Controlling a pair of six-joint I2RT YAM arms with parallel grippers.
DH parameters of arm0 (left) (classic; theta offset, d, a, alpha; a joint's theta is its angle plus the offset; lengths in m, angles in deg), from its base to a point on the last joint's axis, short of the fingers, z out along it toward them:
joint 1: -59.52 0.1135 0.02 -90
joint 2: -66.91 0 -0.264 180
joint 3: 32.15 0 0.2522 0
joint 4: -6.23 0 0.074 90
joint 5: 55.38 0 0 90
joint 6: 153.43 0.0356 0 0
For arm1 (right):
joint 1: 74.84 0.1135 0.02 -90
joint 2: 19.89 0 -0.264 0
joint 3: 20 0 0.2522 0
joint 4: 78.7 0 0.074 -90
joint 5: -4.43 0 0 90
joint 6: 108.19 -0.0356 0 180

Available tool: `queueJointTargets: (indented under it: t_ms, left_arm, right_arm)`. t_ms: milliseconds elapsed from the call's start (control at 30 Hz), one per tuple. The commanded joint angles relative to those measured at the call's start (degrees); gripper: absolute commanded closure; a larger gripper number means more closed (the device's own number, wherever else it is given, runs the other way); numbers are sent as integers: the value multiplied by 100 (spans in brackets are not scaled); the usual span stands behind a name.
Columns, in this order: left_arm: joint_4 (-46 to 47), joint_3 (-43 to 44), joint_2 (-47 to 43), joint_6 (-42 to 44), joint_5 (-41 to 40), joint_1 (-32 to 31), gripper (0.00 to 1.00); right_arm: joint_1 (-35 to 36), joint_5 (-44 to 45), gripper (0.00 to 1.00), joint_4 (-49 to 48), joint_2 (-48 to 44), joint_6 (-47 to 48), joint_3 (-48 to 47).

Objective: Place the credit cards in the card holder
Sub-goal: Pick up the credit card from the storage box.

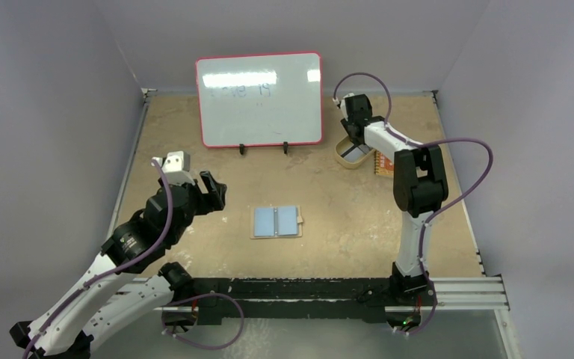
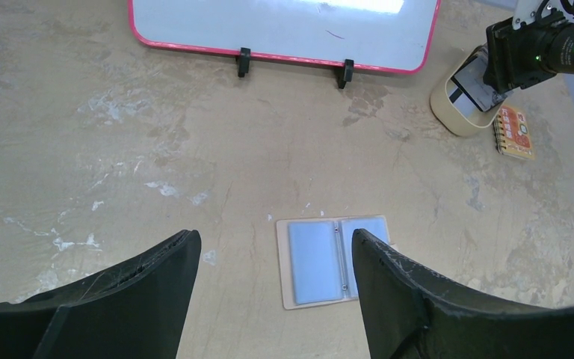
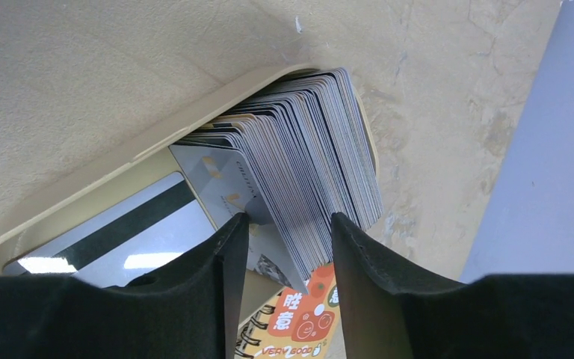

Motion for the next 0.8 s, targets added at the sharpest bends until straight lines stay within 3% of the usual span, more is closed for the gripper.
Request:
queueJointTargets:
  t_ms: [0, 500, 767]
  left_arm:
    - [136, -11, -54, 83, -142, -23, 27]
    - [136, -10, -73, 88, -172, -19, 26]
    - [121, -3, -55, 89, -213, -20, 26]
  right_arm:
    - [-19, 309, 54, -286, -340, 81, -118]
    - [30, 291, 78, -181, -416, 13, -240]
    - [339, 273, 100, 434, -466, -146, -501]
